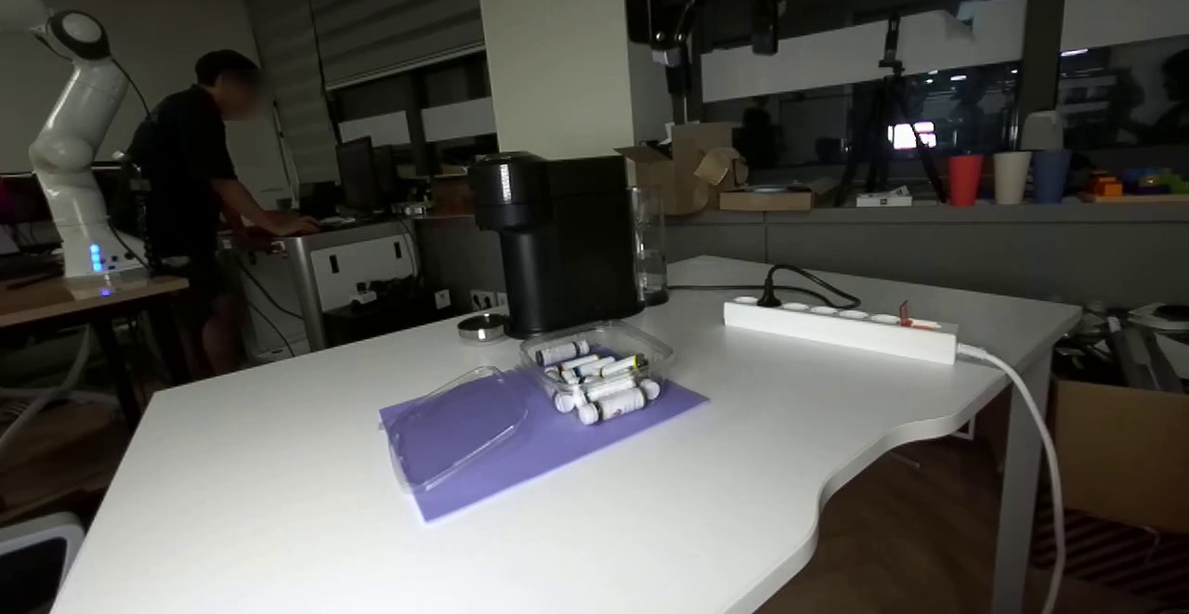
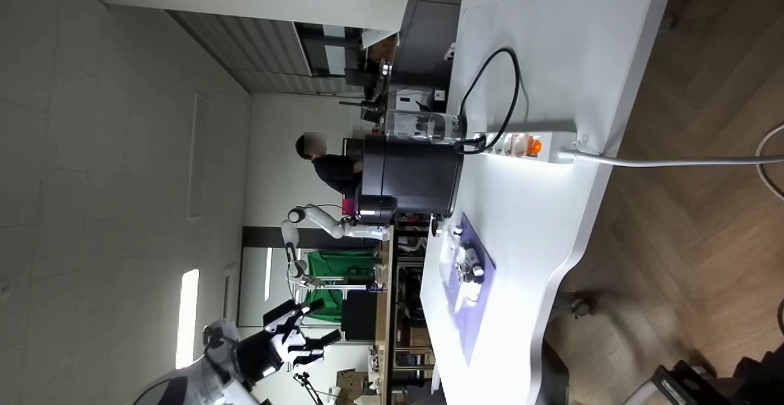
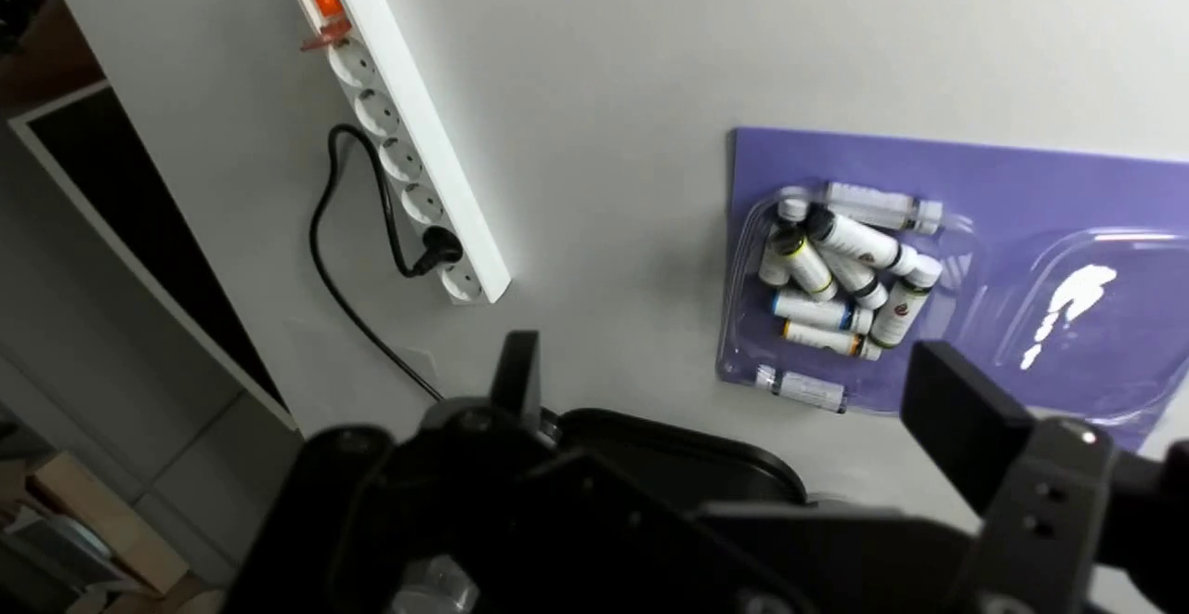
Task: Pick up one of the white objects from the bowl and place it on the table
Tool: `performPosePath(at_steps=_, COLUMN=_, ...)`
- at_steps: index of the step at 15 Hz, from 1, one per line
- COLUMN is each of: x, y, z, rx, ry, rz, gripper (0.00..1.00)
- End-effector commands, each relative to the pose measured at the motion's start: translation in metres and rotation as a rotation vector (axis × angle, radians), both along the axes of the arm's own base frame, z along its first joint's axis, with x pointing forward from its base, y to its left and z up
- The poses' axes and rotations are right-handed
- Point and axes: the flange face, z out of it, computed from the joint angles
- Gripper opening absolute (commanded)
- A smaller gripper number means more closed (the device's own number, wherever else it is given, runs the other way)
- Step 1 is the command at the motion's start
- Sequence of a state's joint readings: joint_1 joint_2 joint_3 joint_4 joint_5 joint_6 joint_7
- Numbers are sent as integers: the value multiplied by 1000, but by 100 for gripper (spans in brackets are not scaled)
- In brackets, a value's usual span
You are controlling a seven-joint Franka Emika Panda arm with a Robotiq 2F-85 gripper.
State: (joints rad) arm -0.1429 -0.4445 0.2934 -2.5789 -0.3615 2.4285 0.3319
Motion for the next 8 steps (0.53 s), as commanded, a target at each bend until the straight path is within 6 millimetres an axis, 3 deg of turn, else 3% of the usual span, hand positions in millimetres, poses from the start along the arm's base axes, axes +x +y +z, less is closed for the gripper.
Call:
performPosePath(at_steps=1, x=76, y=-30, z=-17, rx=46, ry=20, rz=-28, gripper=100)
performPosePath(at_steps=3, x=111, y=-45, z=-25, rx=61, ry=66, rz=-83, gripper=100)
performPosePath(at_steps=5, x=128, y=-46, z=-23, rx=107, ry=154, rz=-112, gripper=100)
performPosePath(at_steps=6, x=102, y=-49, z=-29, rx=85, ry=99, rz=-91, gripper=100)
performPosePath(at_steps=8, x=113, y=-52, z=-35, rx=93, ry=115, rz=-92, gripper=100)
